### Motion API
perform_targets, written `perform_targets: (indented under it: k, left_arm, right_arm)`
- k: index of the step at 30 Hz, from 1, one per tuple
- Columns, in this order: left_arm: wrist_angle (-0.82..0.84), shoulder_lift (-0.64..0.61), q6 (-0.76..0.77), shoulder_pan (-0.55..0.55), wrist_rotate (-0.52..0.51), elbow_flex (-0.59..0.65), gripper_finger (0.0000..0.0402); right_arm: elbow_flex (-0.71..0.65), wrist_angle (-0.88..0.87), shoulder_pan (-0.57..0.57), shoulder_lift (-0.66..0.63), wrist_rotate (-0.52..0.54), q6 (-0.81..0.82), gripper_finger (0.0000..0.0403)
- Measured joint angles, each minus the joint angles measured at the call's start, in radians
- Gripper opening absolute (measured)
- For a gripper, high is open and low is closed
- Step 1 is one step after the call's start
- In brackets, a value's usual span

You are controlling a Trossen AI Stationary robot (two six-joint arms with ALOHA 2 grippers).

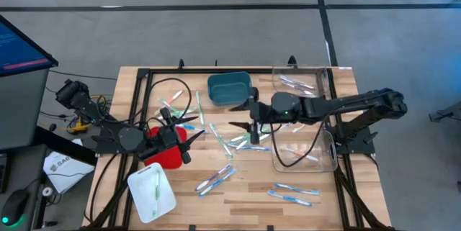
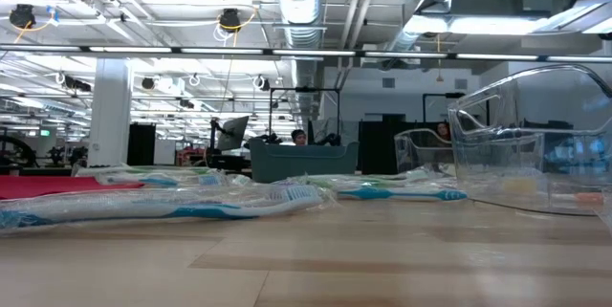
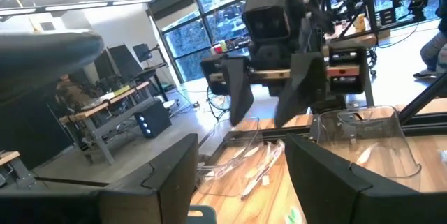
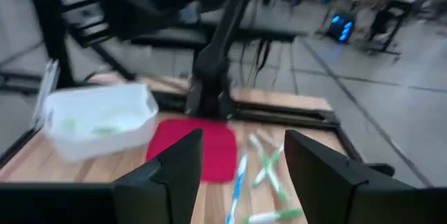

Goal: Pick & Place Toothbrushes
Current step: Put the green toothbrush into the white bin

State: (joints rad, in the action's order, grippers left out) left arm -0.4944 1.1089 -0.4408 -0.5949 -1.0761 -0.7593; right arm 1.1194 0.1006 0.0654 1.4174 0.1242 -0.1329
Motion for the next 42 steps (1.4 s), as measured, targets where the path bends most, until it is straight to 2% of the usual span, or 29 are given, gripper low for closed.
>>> perform_targets:
  k: [3,5,9,11,17,26,33,39,42]
  left_arm:
    - [-0.001,-0.002,0.0,0.0,0.0,0.0,0.0208]
    - [-0.001,-0.003,0.0,0.0,0.0,0.0,0.0208]
    - [-0.001,-0.003,0.0,0.002,0.0,0.0,0.0208]
    - [-0.001,-0.003,0.0,0.002,0.0,0.0,0.0208]
    - [0.0,-0.003,0.0,0.017,0.016,0.0,0.0208]
    - [0.014,0.032,0.088,0.132,0.206,0.0,0.0208]
    - [0.104,0.04,0.215,0.208,0.38,0.0,0.0208]
    - [0.194,0.04,0.275,0.267,0.401,0.0,0.0199]
    - [0.232,0.04,0.32,0.314,0.477,0.0,0.0189]
  right_arm:
    - [-0.046,0.169,-0.028,0.001,-0.012,0.011,0.0195]
    - [-0.064,0.276,-0.049,0.0,-0.074,0.011,0.0196]
    - [-0.066,0.342,-0.082,0.0,-0.239,-0.014,0.0199]
    - [-0.066,0.325,-0.089,0.002,-0.273,-0.031,0.0198]
    - [-0.066,0.278,-0.088,0.004,-0.279,-0.032,0.0194]
    - [-0.066,0.251,-0.093,0.004,-0.28,-0.034,0.0198]
    - [-0.066,0.244,-0.073,0.004,-0.28,-0.024,0.0196]
    - [-0.066,0.214,-0.064,-0.009,-0.28,-0.026,0.0194]
    - [-0.066,0.167,-0.059,-0.032,-0.28,-0.041,0.0196]
